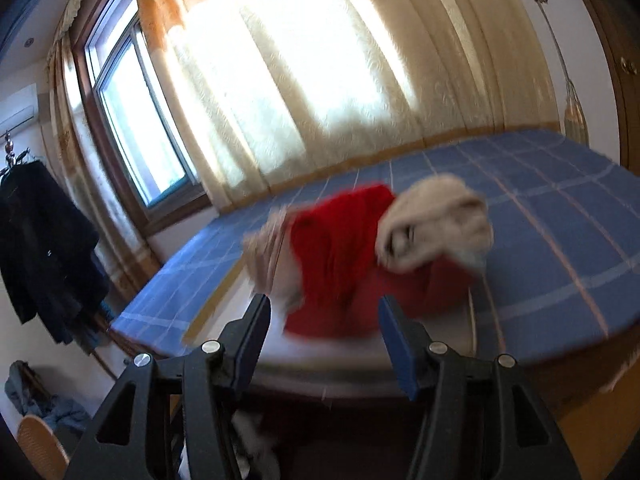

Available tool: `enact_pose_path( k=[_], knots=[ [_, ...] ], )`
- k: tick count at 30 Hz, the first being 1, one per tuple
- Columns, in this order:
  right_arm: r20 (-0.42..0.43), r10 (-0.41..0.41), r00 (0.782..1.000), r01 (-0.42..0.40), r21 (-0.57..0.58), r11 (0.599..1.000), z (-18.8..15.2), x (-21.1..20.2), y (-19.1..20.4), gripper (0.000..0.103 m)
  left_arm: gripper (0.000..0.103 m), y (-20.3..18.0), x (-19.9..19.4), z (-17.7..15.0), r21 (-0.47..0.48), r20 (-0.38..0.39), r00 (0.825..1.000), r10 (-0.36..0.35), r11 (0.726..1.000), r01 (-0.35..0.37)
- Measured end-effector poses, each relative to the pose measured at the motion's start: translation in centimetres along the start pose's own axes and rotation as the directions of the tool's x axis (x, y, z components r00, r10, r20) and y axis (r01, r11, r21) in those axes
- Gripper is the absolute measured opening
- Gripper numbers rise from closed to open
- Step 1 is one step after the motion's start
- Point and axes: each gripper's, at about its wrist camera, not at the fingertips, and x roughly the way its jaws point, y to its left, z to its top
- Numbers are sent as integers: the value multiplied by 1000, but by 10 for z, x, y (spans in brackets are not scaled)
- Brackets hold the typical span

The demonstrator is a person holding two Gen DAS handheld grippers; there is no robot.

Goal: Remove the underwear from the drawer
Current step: 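Open the right gripper to release the red underwear in the tray, then move the right tool back down into the drawer toward the white garment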

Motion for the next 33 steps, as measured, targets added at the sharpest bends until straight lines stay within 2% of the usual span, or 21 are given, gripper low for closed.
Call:
enact_pose_path(
  k=[3,6,9,13,17,22,27,33],
  knots=[
    [-33,27,999,-27,14,1000,-25,-7,3,59,103,-1,-1,-1,3,7,1000,7,1000,-7],
    [-63,5,998,-4,11,1000,-51,-9,6,59,103,0,-1,-1,-2,7,1000,4,1000,-4],
    [-93,21,995,-19,28,999,-76,-9,5,59,103,3,0,-1,-14,0,1000,-3,1000,3],
    [-153,1,988,-2,-5,1000,-108,-6,8,59,103,3,0,-1,-10,7,1000,2,1000,-2],
    [-207,2,978,1,15,1000,-131,-5,4,59,103,5,0,-1,-16,8,1000,1,1000,-1],
    [-258,2,966,2,16,1000,-153,-4,7,59,103,5,-1,-1,-15,9,1000,0,1000,0],
    [-309,25,951,-39,-39,998,-169,-5,24,59,103,4,-1,-1,-15,9,1000,1,1000,-1],
    [-311,32,950,-61,-83,995,-171,-7,37,59,103,5,-1,-1,-22,11,1000,-2,1000,2]
  ],
)
